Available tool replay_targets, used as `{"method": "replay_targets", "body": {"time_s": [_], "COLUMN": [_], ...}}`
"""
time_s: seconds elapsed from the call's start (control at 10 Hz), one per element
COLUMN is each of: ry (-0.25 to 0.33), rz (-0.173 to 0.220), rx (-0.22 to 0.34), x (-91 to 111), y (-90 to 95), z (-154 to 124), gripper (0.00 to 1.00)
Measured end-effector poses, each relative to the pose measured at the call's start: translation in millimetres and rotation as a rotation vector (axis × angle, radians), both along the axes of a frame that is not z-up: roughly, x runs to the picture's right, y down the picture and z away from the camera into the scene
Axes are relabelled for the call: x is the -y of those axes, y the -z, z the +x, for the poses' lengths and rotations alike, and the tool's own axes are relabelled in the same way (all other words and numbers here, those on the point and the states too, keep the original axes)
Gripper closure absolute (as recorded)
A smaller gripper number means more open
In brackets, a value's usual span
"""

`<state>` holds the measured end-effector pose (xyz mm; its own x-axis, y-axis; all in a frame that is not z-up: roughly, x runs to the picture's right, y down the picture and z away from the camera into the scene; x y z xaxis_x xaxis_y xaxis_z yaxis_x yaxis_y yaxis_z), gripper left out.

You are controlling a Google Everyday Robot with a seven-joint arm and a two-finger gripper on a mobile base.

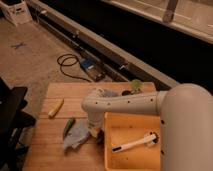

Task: Place grapes in table surface

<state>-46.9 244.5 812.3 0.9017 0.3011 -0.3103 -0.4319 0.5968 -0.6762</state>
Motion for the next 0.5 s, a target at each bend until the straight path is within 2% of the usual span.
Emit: {"method": "replay_targets", "body": {"time_s": [0.1,0.2,0.3,0.5], "ry": [0.001,0.004,0.004,0.004], "rz": [0.009,0.04,0.091,0.165], "rx": [0.0,0.013,0.026,0.042], "x": [2.9,10.4,27.3,61.9], "y": [1.3,3.7,9.5,26.2], "z": [1.4,-0.5,-2.8,-5.0], "gripper": [1.0,1.0,1.0,1.0]}}
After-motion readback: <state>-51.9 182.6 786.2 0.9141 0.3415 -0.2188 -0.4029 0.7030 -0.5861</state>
